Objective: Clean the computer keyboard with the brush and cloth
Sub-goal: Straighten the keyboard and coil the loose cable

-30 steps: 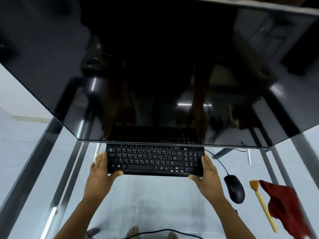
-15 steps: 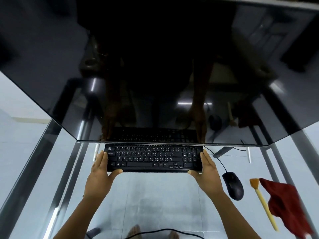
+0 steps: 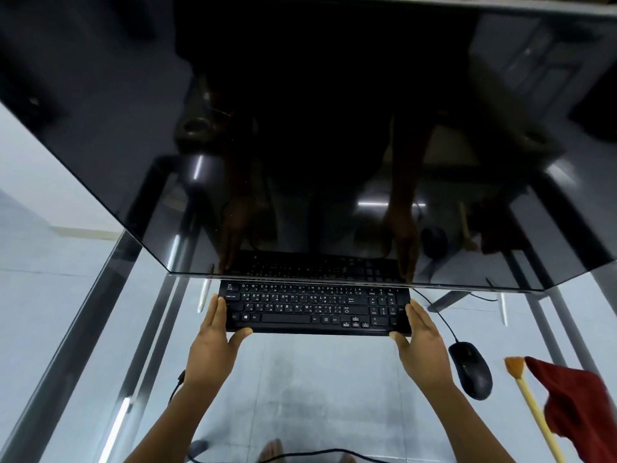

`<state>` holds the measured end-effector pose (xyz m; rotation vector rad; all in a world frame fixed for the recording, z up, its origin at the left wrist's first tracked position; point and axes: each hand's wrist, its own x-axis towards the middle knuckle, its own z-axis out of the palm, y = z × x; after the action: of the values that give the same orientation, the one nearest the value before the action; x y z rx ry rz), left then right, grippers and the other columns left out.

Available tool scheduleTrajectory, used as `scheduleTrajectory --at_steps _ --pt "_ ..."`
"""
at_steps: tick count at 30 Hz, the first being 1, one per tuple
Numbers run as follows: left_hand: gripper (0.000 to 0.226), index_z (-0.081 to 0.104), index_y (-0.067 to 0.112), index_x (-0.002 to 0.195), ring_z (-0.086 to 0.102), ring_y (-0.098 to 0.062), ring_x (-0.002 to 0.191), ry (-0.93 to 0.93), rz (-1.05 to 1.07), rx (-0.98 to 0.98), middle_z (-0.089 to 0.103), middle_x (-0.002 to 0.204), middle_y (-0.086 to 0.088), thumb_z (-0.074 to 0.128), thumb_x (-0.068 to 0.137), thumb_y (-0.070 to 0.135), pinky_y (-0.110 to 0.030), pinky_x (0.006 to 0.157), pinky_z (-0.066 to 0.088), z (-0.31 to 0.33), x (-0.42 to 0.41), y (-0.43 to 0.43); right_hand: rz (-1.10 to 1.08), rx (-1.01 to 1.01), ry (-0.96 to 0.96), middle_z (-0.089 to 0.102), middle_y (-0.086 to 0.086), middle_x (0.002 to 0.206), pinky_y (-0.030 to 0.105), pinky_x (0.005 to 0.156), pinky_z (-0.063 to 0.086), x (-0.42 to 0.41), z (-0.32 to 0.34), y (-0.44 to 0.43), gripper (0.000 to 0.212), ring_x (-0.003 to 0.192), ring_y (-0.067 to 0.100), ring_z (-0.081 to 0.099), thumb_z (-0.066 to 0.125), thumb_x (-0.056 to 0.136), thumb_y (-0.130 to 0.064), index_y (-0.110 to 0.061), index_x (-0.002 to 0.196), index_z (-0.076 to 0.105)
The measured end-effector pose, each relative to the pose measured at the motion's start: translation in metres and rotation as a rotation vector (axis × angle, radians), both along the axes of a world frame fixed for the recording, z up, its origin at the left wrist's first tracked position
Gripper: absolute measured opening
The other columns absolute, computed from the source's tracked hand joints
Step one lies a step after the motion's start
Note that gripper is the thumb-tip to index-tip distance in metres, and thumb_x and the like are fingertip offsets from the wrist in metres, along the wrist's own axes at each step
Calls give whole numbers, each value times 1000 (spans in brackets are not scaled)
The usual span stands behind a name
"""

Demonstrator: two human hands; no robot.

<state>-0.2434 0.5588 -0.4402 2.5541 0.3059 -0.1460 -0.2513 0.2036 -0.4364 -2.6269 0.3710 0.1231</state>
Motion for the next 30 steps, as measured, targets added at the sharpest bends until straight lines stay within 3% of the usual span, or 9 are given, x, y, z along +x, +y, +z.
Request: scheduleTrajectory --at_steps 3,5,7,10,14,19,22,25,30 --pt "87 23 10 152 35 -29 139 -3 -36 35 15 160 2 52 86 59 -43 107 39 -4 -2 1 0 3 -6 31 -1 155 30 105 37 0 1 -2 65 139 17 35 66 90 -22 -6 146 37" --pt "91 23 6 151 29 -28 142 -59 -82 122 15 160 -4 38 88 71 -43 119 15 -10 -6 2 5 -1 -22 32 -1 155 28 105 36 -2 3 -4 64 140 16 33 64 91 -23 -7 146 37" --pt "91 21 5 151 31 -24 142 -104 -141 199 13 161 -6 28 87 69 -40 119 1 -14 -10 -5 5 -22 -53 34 1 154 23 107 30 -6 7 -12 62 142 16 31 62 92 -24 -7 146 37" --pt "85 25 3 150 21 -20 146 -152 -250 232 13 162 -5 27 90 63 -44 119 3 -16 -16 -33 -27 -68 -64 34 4 153 22 110 26 -16 12 -30 58 141 19 32 58 95 -24 -7 146 36" --pt "76 31 3 148 16 -18 147 -171 -433 271 19 160 -5 25 95 57 -43 119 3 -20 -17 -82 -124 -85 -93 47 12 144 35 105 41 -38 17 -59 53 129 29 48 65 89 -13 -4 138 48" --pt "71 33 5 148 9 -16 148 -181 -590 286 19 160 -4 23 97 54 -43 119 3 -20 -9 -133 -117 -199 -99 58 19 126 56 97 47 -69 10 -90 51 119 42 51 76 77 -12 -6 124 60" --pt "71 35 5 147 10 -16 148 -180 -618 278 20 159 -4 22 97 54 -42 120 1 -19 -4 -152 -79 -187 -93 57 15 122 49 87 54 -79 3 -97 48 119 39 49 71 80 -18 -11 126 57" --pt "71 36 4 146 15 -17 147 -189 -628 265 22 159 -5 23 97 53 -40 119 0 -17 -1 -164 -100 -150 -108 59 12 119 39 84 56 -72 1 -97 46 109 31 55 68 83 -13 -6 127 57" --pt "74 35 5 147 9 -13 147 -176 -590 248 20 159 -2 20 96 56 -37 119 -5 -21 2 -166 -181 -150 -45 54 13 130 43 92 48 -33 8 -110 47 112 32 53 59 92 -19 -7 136 48"
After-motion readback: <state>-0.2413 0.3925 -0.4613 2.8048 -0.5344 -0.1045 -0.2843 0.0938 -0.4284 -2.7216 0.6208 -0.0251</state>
